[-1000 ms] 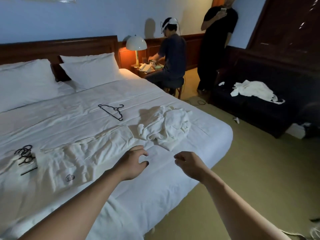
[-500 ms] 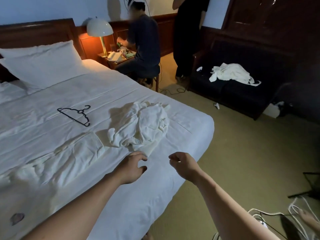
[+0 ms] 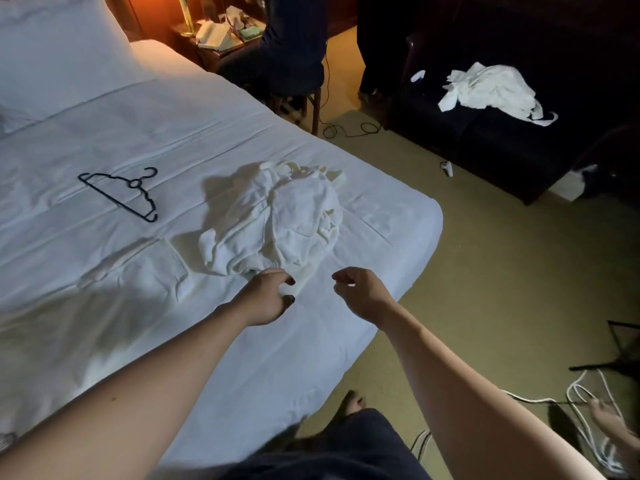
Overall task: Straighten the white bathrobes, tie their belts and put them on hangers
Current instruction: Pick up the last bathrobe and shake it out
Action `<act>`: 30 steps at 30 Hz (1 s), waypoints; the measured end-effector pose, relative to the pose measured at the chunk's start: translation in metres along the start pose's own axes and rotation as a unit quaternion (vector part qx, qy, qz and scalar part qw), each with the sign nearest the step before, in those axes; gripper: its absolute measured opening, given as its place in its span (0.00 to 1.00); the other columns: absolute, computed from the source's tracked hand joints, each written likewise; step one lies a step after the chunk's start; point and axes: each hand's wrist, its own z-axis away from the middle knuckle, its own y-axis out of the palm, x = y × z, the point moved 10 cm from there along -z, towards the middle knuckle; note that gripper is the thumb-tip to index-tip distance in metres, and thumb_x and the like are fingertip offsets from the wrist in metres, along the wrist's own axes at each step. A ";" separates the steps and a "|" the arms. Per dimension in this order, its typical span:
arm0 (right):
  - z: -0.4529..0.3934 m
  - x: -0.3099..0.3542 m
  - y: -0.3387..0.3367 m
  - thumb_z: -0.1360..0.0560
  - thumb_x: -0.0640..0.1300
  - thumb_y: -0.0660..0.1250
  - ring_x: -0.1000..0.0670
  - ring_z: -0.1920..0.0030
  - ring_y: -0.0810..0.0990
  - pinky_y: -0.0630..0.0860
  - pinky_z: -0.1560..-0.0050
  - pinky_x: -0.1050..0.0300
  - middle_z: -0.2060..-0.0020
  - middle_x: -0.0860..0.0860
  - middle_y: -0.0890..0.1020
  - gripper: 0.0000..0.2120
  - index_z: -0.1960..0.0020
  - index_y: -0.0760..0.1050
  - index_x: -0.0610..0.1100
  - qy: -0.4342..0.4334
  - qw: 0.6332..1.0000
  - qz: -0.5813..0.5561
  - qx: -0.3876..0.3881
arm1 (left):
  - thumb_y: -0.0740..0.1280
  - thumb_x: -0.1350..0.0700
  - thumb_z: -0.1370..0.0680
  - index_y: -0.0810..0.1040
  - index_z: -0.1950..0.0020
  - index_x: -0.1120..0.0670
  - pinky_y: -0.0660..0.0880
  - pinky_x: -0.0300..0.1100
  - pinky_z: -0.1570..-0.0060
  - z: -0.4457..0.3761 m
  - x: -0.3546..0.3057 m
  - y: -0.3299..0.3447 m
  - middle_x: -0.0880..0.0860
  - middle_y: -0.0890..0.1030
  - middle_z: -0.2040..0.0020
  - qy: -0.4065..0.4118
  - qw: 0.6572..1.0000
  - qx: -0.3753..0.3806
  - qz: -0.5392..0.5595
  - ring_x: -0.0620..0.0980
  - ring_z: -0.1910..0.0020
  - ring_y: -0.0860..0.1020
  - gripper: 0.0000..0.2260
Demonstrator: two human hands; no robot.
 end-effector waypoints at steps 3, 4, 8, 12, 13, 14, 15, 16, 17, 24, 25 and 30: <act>-0.025 -0.003 -0.004 0.20 0.45 0.65 0.50 0.35 0.76 0.73 0.38 0.57 0.35 0.51 0.78 0.16 0.33 0.78 0.49 0.002 1.000 0.015 0.001 | 0.71 0.49 0.23 0.76 0.34 0.50 0.69 0.43 0.34 -0.022 0.006 0.002 0.50 0.73 0.31 -0.021 1.000 0.013 0.007 0.51 0.31 0.71 0.19; -0.036 -0.004 -0.007 0.20 0.45 0.65 0.50 0.34 0.76 0.74 0.38 0.56 0.33 0.51 0.77 0.16 0.33 0.77 0.49 0.006 1.000 0.018 0.003 | 0.71 0.49 0.23 0.75 0.33 0.50 0.68 0.43 0.33 -0.033 0.008 0.000 0.50 0.72 0.30 -0.032 0.999 0.012 0.009 0.51 0.30 0.71 0.19; -0.073 -0.010 -0.011 0.20 0.45 0.65 0.49 0.33 0.75 0.70 0.41 0.59 0.30 0.51 0.74 0.17 0.31 0.76 0.50 0.022 0.999 0.016 0.026 | 0.70 0.50 0.22 0.74 0.30 0.49 0.67 0.44 0.31 -0.067 0.015 -0.003 0.50 0.71 0.28 -0.074 0.997 0.010 0.030 0.50 0.29 0.70 0.20; -0.117 -0.013 -0.009 0.20 0.44 0.64 0.49 0.35 0.75 0.68 0.43 0.61 0.30 0.50 0.74 0.17 0.31 0.75 0.51 0.027 0.997 0.031 0.062 | 0.69 0.49 0.22 0.72 0.30 0.48 0.68 0.49 0.31 -0.100 0.027 0.001 0.50 0.71 0.28 -0.122 0.992 0.008 0.031 0.52 0.31 0.71 0.21; -0.126 -0.012 -0.010 0.20 0.44 0.64 0.50 0.38 0.75 0.68 0.43 0.61 0.30 0.50 0.73 0.17 0.31 0.75 0.51 0.026 0.997 0.036 0.068 | 0.69 0.49 0.22 0.72 0.29 0.48 0.68 0.50 0.31 -0.106 0.030 0.003 0.51 0.71 0.28 -0.133 0.991 0.010 0.025 0.52 0.31 0.71 0.22; -0.139 -0.012 -0.011 0.20 0.44 0.64 0.51 0.40 0.75 0.67 0.44 0.61 0.30 0.50 0.73 0.18 0.31 0.75 0.51 0.025 0.996 0.042 0.080 | 0.69 0.49 0.22 0.71 0.28 0.48 0.68 0.50 0.31 -0.117 0.034 0.006 0.52 0.71 0.27 -0.148 0.989 0.010 0.027 0.53 0.31 0.71 0.22; -0.147 -0.012 -0.010 0.20 0.44 0.64 0.51 0.40 0.75 0.67 0.44 0.62 0.30 0.50 0.73 0.18 0.31 0.74 0.51 0.024 0.995 0.047 0.090 | 0.69 0.50 0.22 0.70 0.28 0.49 0.68 0.49 0.30 -0.123 0.036 0.008 0.52 0.70 0.27 -0.159 0.987 0.010 0.031 0.54 0.30 0.70 0.23; -0.158 -0.012 -0.012 0.20 0.44 0.64 0.50 0.39 0.75 0.67 0.43 0.62 0.29 0.50 0.73 0.18 0.30 0.74 0.51 0.024 0.994 0.052 0.098 | 0.69 0.51 0.22 0.70 0.27 0.50 0.66 0.47 0.29 -0.133 0.038 0.010 0.53 0.68 0.26 -0.166 0.985 0.007 0.040 0.54 0.29 0.69 0.23; -0.168 -0.012 -0.014 0.20 0.44 0.64 0.50 0.37 0.75 0.67 0.42 0.62 0.29 0.50 0.73 0.18 0.30 0.74 0.51 0.023 0.993 0.058 0.105 | 0.69 0.51 0.22 0.70 0.27 0.51 0.65 0.45 0.29 -0.142 0.039 0.012 0.54 0.66 0.24 -0.173 0.984 0.004 0.045 0.54 0.28 0.68 0.24; -0.215 -0.022 -0.027 0.20 0.44 0.63 0.50 0.36 0.76 0.67 0.41 0.62 0.30 0.50 0.73 0.18 0.31 0.74 0.52 0.037 0.988 0.072 0.133 | 0.69 0.50 0.22 0.75 0.31 0.45 0.59 0.46 0.26 -0.196 0.065 0.018 0.54 0.62 0.24 -0.258 0.961 -0.024 0.101 0.57 0.25 0.64 0.19; -0.221 -0.024 -0.030 0.20 0.44 0.63 0.50 0.37 0.76 0.67 0.41 0.62 0.30 0.50 0.73 0.18 0.31 0.74 0.52 0.037 0.987 0.076 0.134 | 0.69 0.48 0.22 0.75 0.31 0.45 0.61 0.46 0.26 -0.204 0.070 0.018 0.54 0.65 0.26 -0.270 0.956 -0.033 0.110 0.56 0.26 0.65 0.19; -0.234 -0.038 -0.035 0.20 0.44 0.63 0.49 0.36 0.76 0.67 0.42 0.62 0.32 0.50 0.74 0.18 0.30 0.73 0.51 0.049 0.985 0.079 0.143 | 0.77 0.42 0.36 0.80 0.38 0.49 0.74 0.49 0.38 -0.221 0.100 0.035 0.47 0.80 0.41 -0.310 0.932 0.000 0.187 0.53 0.39 0.77 0.28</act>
